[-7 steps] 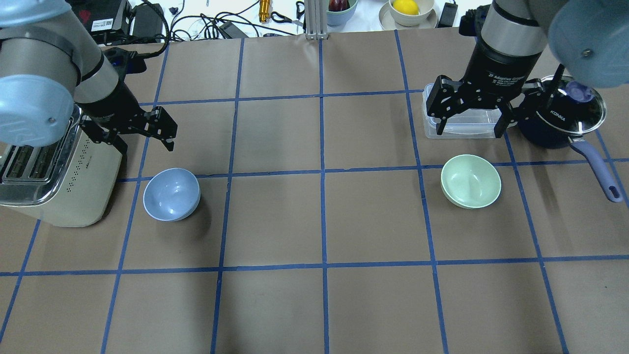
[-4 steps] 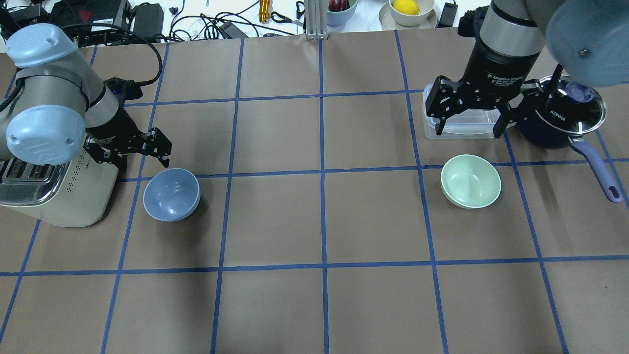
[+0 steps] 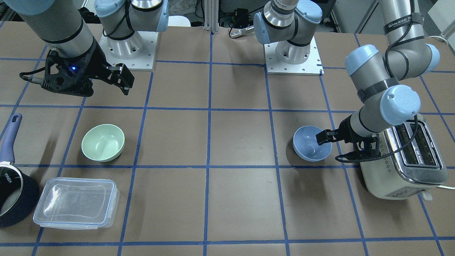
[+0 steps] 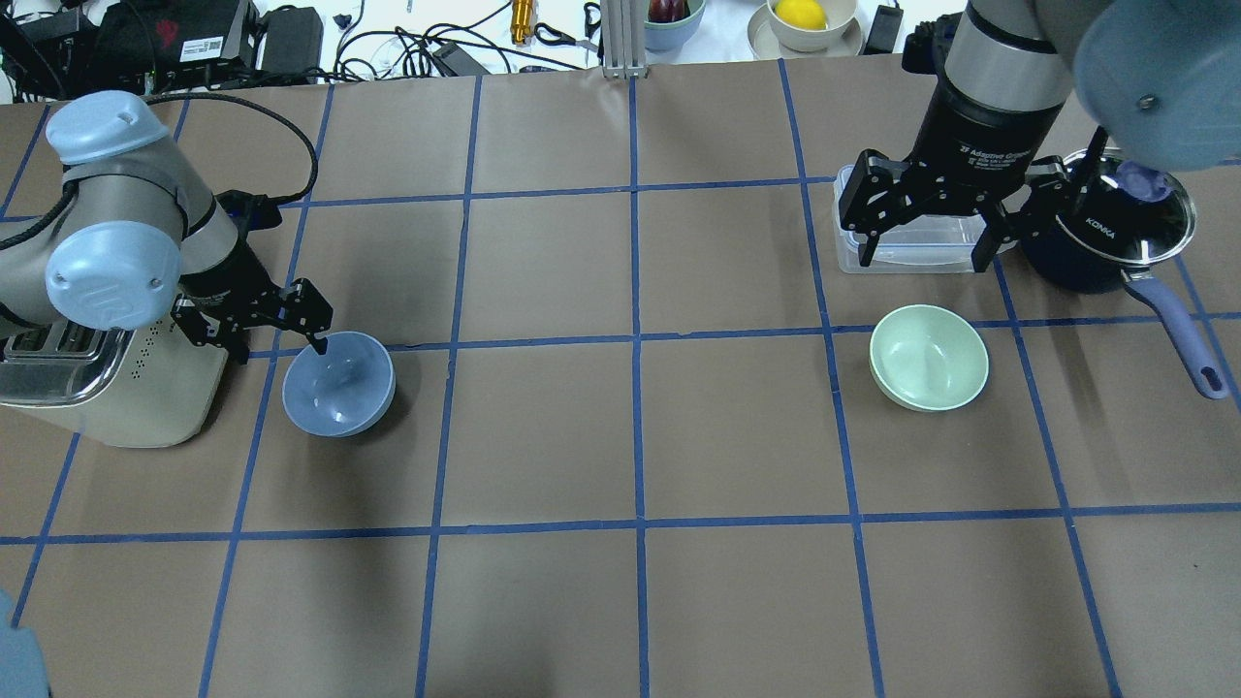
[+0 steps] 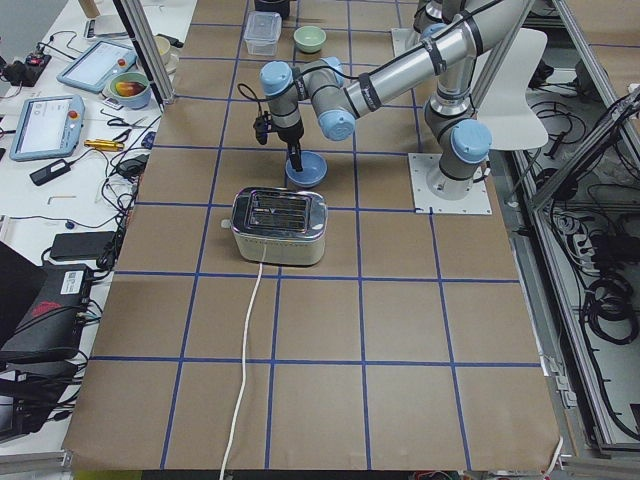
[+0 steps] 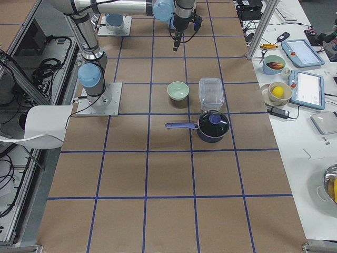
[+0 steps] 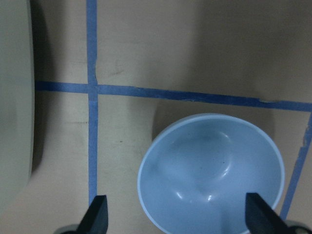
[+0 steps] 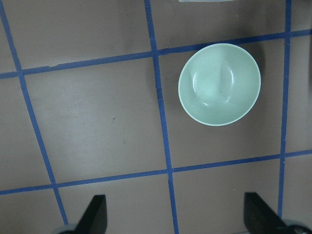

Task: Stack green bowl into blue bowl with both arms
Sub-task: 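Lower the left gripper onto the rim of the light blue bowl, then grip the blue bowl rim and drag it toward the table center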

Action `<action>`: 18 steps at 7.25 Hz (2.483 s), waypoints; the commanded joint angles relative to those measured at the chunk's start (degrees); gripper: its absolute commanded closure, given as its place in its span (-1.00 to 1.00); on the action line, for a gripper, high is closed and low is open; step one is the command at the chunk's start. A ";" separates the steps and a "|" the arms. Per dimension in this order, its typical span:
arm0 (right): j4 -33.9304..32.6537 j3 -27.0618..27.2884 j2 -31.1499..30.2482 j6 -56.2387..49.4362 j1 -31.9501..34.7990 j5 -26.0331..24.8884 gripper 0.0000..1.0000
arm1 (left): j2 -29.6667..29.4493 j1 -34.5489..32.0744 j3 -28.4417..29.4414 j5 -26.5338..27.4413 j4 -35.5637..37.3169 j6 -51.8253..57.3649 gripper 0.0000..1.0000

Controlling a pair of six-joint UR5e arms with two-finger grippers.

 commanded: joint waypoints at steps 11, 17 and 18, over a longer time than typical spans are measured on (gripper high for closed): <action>-0.18 -0.09 0.18 0.00 0.00 0.00 -1.00 | -2.35 -0.83 3.42 4.35 -2.67 4.74 1.00; -0.09 0.00 0.35 0.09 0.00 0.17 -1.00 | -5.41 -19.88 15.67 -12.84 -11.92 -14.14 1.00; 0.00 -0.09 0.70 0.09 0.00 0.18 -1.00 | -7.42 -22.87 15.58 -17.84 -8.62 -19.56 1.00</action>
